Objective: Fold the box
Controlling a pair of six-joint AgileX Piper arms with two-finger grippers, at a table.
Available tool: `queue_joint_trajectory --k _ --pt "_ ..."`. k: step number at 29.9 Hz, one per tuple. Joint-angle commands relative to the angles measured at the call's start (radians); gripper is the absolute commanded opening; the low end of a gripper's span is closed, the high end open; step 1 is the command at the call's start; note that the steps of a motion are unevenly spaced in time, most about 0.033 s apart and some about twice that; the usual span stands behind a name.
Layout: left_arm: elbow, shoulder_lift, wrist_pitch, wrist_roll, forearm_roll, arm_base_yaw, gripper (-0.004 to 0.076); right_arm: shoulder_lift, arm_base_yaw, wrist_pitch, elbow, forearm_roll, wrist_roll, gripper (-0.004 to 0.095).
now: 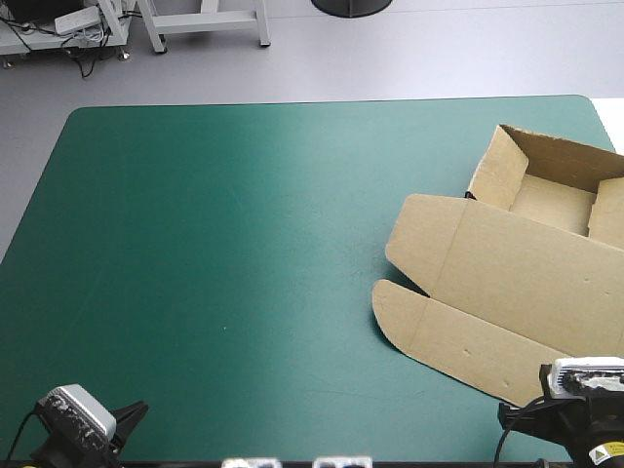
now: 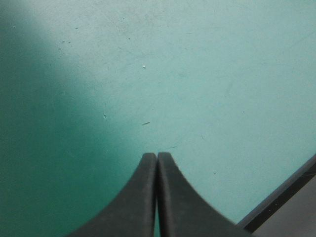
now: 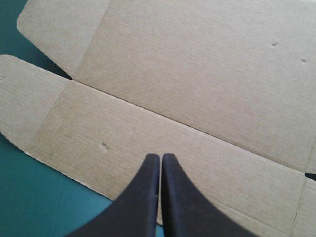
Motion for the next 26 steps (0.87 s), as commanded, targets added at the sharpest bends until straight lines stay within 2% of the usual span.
queue_joint_trajectory --k 1,12,26 --pt "-0.023 0.026 -0.058 0.002 -0.024 -0.007 -0.0009 0.0 0.072 -0.073 0.007 -0.005 -0.011 0.0" --pt "-0.023 0.026 -0.057 0.002 -0.014 -0.007 -0.0009 -0.022 0.244 -0.063 0.037 -0.009 -0.007 -0.0001" --pt "-0.023 0.026 -0.057 -0.004 -0.063 -0.007 -0.0009 -0.022 0.249 -0.061 0.037 -0.001 -0.007 -0.0001"
